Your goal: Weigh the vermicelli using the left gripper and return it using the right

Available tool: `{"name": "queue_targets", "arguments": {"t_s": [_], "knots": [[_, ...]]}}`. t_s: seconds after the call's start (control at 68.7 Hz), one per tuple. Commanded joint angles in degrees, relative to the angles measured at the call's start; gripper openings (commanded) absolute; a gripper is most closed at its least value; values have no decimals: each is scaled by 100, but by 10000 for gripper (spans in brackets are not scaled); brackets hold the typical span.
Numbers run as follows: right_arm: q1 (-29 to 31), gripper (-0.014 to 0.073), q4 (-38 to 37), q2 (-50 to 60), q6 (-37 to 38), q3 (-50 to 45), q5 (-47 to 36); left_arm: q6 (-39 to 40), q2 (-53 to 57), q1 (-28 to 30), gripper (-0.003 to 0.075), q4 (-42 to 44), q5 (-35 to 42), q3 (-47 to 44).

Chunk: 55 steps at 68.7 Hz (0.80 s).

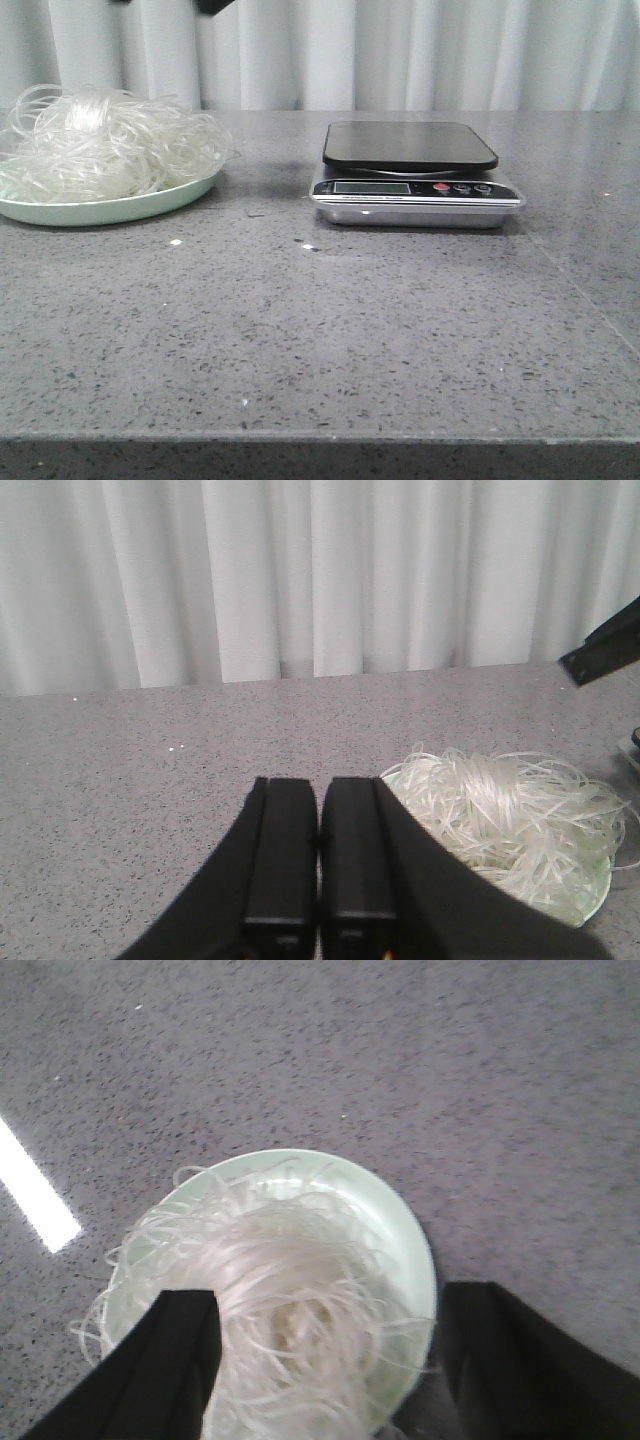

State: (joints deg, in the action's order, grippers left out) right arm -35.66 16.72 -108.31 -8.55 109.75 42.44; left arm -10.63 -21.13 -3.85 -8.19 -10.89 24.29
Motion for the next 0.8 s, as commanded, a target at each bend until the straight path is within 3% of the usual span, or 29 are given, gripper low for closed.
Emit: {"name": "queue_targets", "arguments": {"t_s": [0.0,0.204,0.306,0.553,0.786], "knots": [[482,500,68,676,-43,227,112,69,-31,15,136,-59,479,154],[1637,231,5,1185,-43,208,1055,69,-31,15,136,-59,479,154],[2186,155,-56,1427,-43,208,1404,69,-31,15,136,-59,479,154],[3169,151,-597,2214,-43,-329,1440,69,-31,15,136,-59,479,154],[3851,151,-720,3440,-43,-2202,443,69,-31,15,136,-59,479,154]]}}
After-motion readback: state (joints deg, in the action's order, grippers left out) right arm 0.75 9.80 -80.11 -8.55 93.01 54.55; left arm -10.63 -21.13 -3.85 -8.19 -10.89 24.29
